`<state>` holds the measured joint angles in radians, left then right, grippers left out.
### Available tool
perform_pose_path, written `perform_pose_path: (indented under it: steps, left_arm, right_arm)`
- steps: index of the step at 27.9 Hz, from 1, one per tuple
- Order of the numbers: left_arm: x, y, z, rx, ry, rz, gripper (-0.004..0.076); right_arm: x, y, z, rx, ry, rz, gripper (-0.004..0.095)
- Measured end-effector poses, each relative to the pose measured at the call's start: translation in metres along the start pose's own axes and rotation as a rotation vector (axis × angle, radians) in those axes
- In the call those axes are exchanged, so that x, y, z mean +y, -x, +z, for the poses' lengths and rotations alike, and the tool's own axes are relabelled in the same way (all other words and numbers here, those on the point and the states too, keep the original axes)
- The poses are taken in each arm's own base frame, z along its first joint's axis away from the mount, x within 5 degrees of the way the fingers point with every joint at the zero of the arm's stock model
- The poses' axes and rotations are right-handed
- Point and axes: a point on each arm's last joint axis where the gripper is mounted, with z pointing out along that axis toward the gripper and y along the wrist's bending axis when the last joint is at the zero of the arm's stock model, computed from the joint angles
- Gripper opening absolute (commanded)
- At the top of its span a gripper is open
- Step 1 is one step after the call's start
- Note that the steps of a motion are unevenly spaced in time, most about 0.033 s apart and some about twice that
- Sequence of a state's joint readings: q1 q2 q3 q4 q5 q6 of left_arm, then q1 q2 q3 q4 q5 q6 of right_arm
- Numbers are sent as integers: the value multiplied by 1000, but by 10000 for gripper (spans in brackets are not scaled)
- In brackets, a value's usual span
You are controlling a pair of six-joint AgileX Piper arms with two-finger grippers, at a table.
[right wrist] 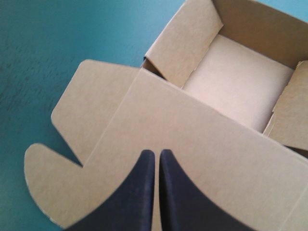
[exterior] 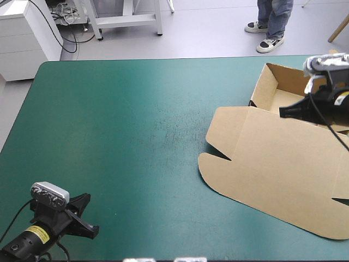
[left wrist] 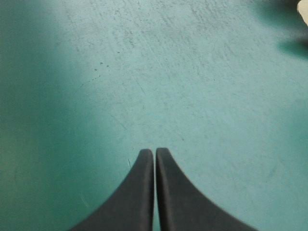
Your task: Fold the box
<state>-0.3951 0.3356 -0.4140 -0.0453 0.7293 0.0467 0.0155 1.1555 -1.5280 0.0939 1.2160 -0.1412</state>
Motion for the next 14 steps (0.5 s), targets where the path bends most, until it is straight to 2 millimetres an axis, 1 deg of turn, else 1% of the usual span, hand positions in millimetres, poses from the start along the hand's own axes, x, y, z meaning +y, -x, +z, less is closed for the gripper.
perform_pose_path:
  steps: [3,7,10,11,14]
  left_arm:
    - [0,0,0,0,-5,-6,-8]
    - [-3,0,0,-1,-30,-34,-8]
    - [-4,0,0,-2,-49,-55,-8]
    - [-5,0,0,-3,-54,-60,-8]
    - [-5,0,0,-3,-56,-63,-8]
  right_arm:
    - [10,-26,-9,12,27,-33,-16]
    - [16,-66,-15,2,35,-60,-16]
    - [18,-95,-15,-33,28,-62,-16]
    - [19,-115,-13,-61,23,-60,-16]
    - [21,-148,-6,-107,15,-56,-16]
